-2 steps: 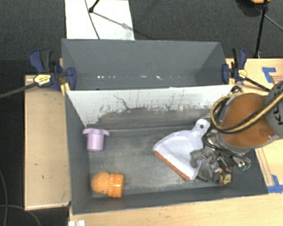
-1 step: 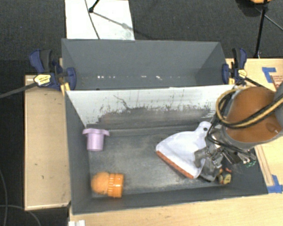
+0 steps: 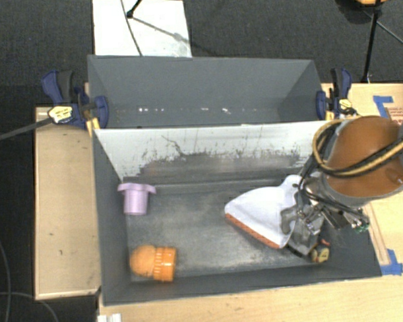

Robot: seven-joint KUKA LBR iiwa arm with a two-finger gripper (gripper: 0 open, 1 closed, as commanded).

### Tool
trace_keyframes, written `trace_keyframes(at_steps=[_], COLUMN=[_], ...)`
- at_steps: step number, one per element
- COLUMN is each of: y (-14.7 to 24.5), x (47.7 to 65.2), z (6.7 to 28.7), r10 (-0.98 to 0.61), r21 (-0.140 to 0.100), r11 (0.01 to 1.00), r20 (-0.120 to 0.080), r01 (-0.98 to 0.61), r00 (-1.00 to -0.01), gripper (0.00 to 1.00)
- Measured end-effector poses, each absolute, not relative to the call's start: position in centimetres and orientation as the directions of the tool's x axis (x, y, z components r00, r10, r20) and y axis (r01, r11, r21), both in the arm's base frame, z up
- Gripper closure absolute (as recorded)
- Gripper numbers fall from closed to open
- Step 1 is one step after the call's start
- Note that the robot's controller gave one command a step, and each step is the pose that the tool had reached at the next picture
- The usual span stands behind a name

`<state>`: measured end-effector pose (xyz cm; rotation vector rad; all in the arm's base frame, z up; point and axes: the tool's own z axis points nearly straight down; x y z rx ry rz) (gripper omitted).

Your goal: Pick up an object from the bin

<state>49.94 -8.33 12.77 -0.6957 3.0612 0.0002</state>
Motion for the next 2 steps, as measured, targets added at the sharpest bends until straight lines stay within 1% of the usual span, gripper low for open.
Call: trace_keyframes(at_steps=[1, 2], y=[-8.5, -8.4], x=[49.3, 49.1], z=[9.7, 11.8], r10=[-0.577, -0.629], r21=[-0.004, 0.008], r11=[0.817, 0.777], r20=[-0.006, 0.004], r01=[-0.577, -0.629], r00=[-0.817, -0.777], gripper=[1.00, 1.00])
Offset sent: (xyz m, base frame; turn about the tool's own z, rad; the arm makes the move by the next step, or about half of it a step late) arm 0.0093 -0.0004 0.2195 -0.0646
